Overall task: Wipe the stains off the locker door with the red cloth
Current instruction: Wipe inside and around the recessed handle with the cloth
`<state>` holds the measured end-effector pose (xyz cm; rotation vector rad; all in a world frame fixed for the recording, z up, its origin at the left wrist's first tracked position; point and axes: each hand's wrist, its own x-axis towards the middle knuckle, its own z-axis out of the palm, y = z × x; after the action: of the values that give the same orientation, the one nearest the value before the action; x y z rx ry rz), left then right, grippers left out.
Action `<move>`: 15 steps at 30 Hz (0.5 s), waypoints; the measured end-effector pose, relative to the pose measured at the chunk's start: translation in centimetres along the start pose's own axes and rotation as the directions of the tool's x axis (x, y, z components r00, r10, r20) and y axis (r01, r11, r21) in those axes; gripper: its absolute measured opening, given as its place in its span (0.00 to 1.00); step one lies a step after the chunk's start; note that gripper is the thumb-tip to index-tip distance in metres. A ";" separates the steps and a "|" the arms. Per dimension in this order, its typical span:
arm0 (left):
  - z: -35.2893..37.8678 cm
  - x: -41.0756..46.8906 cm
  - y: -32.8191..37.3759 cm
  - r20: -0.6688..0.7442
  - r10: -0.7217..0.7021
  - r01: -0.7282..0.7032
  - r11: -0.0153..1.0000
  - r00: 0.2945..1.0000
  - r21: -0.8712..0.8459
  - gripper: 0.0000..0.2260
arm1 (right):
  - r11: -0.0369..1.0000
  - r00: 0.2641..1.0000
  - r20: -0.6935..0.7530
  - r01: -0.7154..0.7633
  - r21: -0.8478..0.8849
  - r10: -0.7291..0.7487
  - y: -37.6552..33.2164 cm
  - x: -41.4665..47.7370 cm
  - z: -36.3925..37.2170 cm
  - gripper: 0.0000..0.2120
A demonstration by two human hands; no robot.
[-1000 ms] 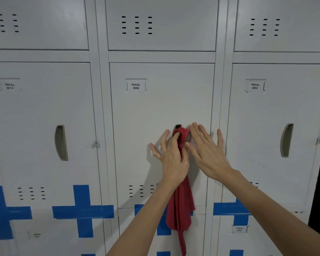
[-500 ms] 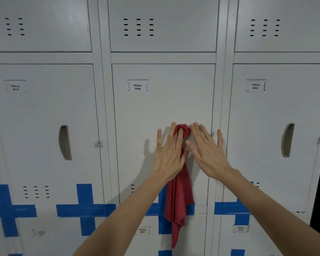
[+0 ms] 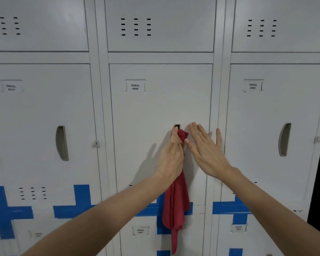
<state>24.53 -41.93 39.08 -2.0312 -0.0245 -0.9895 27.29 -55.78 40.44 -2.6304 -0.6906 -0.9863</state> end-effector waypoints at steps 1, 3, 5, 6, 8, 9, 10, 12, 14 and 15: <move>0.1 -0.2 0.1 0.007 -0.017 0.017 0.999 1.000 -0.051 0.25 | 1.000 1.000 -0.001 0.003 -0.006 -0.003 0.0 0.0 0.0 0.32; 0.4 -0.5 0.4 -0.008 -0.084 0.081 0.979 0.996 -0.186 0.25 | 1.000 1.000 -0.002 0.004 -0.011 -0.004 0.1 0.1 0.1 0.33; 0.7 -0.3 0.4 0.007 -0.192 0.181 0.912 0.981 -0.369 0.26 | 1.000 1.000 -0.011 0.004 -0.003 -0.004 0.0 0.1 0.3 0.33; 0.6 -0.2 0.4 0.038 -0.233 0.225 0.867 0.972 -0.444 0.27 | 1.000 1.000 -0.016 0.005 0.004 -0.005 -0.1 0.1 0.3 0.33; 0.4 0.5 0.7 0.083 -0.248 0.254 0.819 0.965 -0.514 0.29 | 1.000 1.000 -0.020 0.001 0.025 -0.001 -0.1 0.1 0.3 0.33; 0.5 0.8 0.9 0.088 -0.242 0.251 0.806 0.966 -0.537 0.30 | 1.000 1.000 -0.019 -0.001 0.031 0.002 -0.1 0.1 0.3 0.33; 0.5 0.9 1.1 0.083 -0.241 0.244 0.785 0.967 -0.570 0.31 | 0.999 1.000 -0.019 0.000 0.032 0.001 -0.1 0.0 0.2 0.33; 0.8 1.0 1.3 0.042 -0.290 0.236 0.676 0.956 -0.698 0.28 | 0.999 1.000 -0.023 0.004 0.040 -0.003 -0.2 0.0 0.3 0.34; 1.0 0.9 1.2 0.006 -0.387 0.219 0.510 0.922 -0.832 0.26 | 0.999 0.999 -0.033 -0.004 0.043 0.005 -0.4 0.0 0.4 0.34; 1.0 0.8 1.2 0.022 -0.416 0.221 0.435 0.909 -0.873 0.27 | 0.999 0.999 -0.038 -0.008 0.039 0.010 -0.5 0.0 0.5 0.34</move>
<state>26.11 -42.25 38.48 -2.9101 0.2608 -1.6973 27.34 -55.13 40.09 -2.5717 -0.6820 -1.0078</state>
